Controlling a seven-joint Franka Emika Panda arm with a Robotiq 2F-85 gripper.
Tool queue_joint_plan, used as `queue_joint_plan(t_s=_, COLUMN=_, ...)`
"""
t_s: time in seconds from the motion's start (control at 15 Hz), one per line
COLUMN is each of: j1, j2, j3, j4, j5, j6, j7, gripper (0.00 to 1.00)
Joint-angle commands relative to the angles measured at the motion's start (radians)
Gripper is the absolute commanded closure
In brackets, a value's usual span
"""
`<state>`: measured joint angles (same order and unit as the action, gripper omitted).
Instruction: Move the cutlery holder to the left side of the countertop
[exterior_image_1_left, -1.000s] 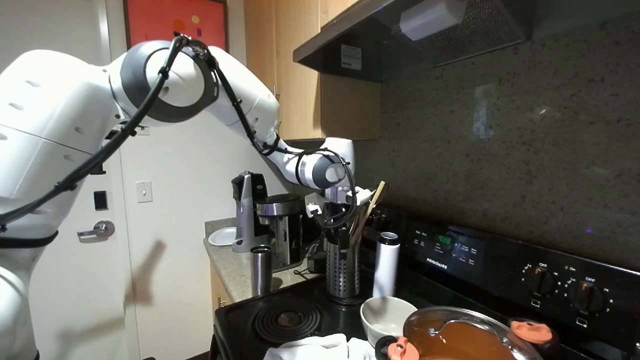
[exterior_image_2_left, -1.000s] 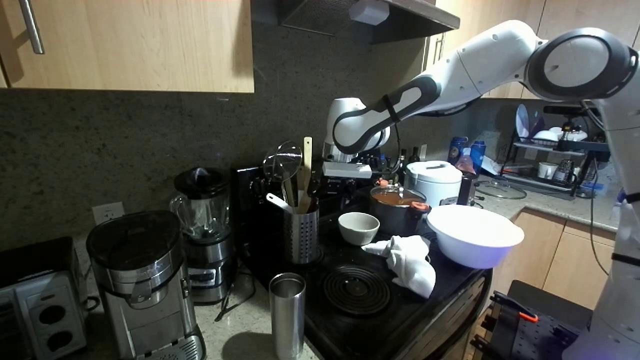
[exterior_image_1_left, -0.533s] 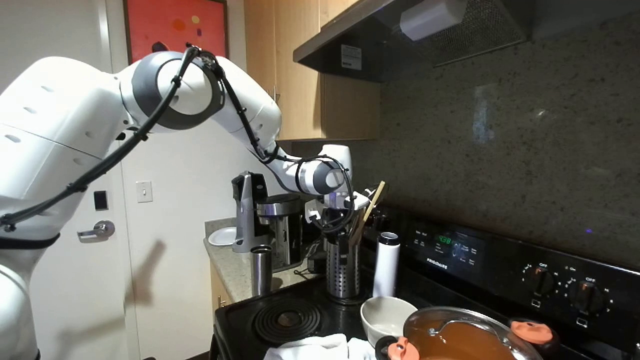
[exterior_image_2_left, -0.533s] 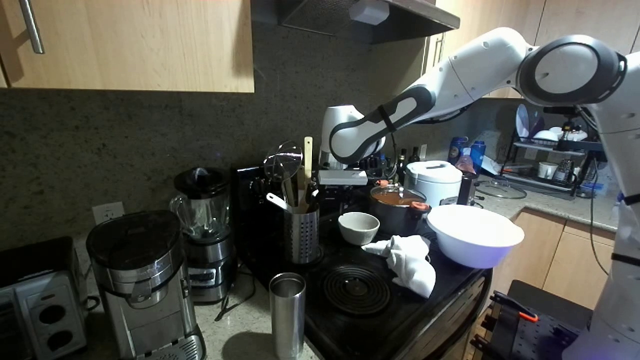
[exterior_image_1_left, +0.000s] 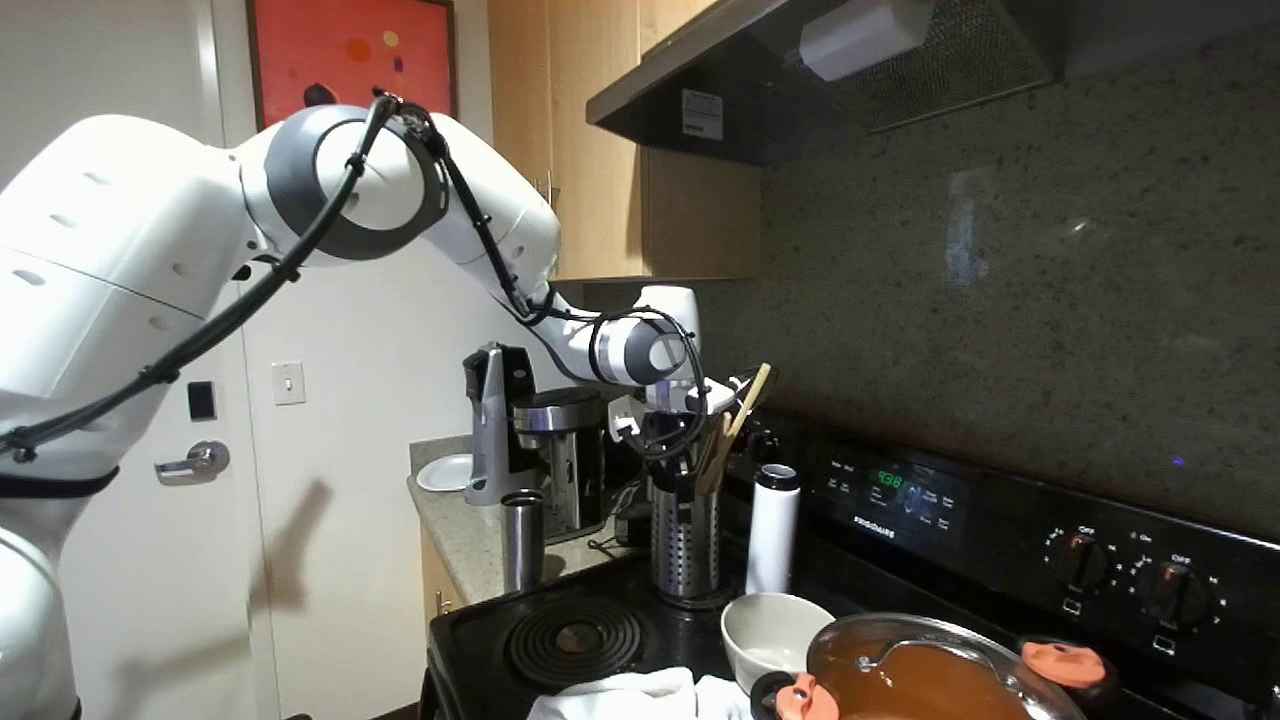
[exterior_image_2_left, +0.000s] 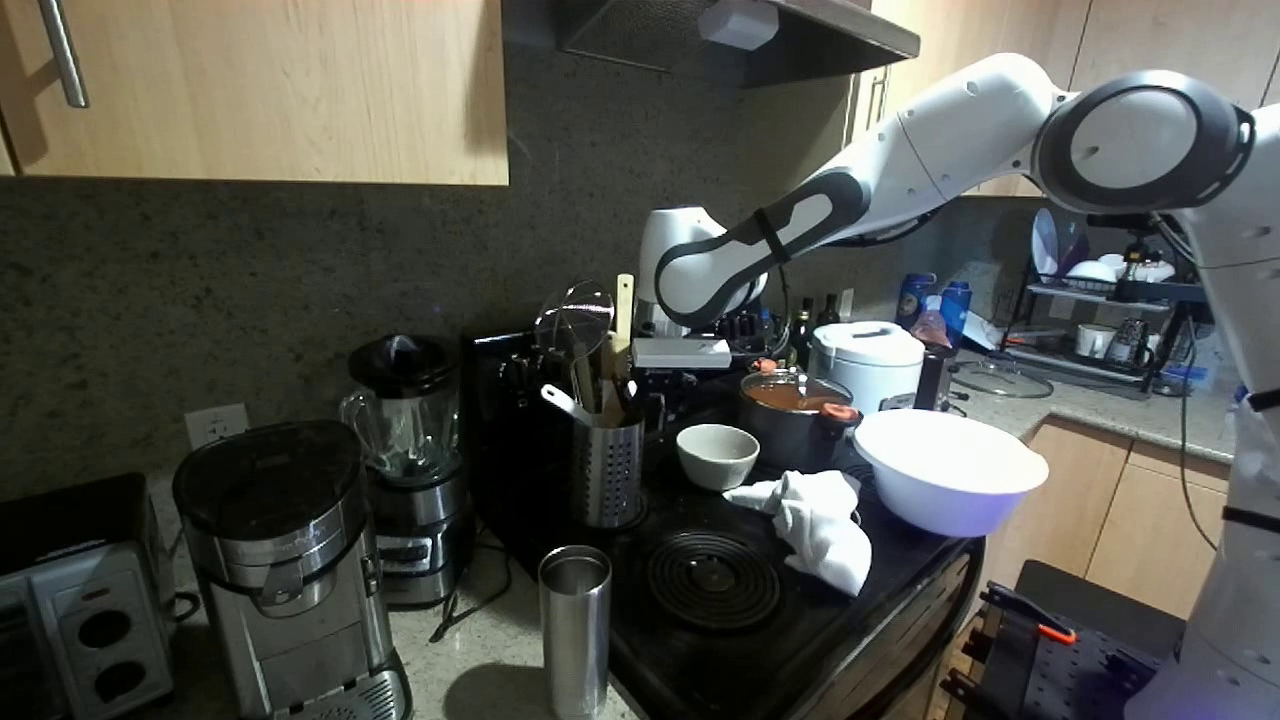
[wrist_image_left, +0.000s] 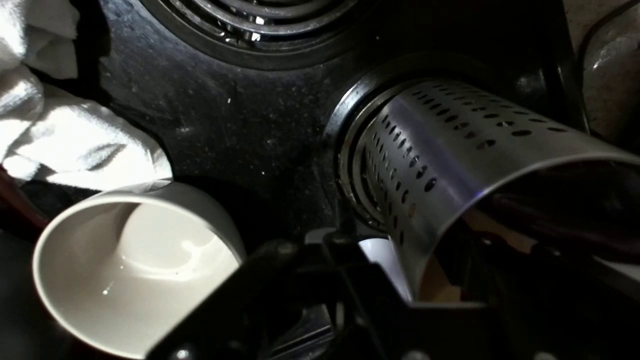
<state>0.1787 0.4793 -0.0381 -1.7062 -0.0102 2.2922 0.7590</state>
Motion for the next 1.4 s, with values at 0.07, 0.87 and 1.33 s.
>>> queue_joint_plan(t_s=0.07, j1=0.017, j2=-0.007, j3=-0.006, j4=-0.009, j5=-0.007, j6=0.013, j7=0.052, gripper=0.93)
queue_joint_plan(t_s=0.87, j1=0.034, j2=-0.091, j3=0.013, j4=-0.042, j5=0.007, j6=-0.071, j7=0.057, gripper=0.96)
queue_joint_plan(t_s=1.33, j1=0.022, j2=-0.243, j3=0.027, j4=-0.107, j5=0.005, j6=-0.212, j7=0.060, gripper=0.96)
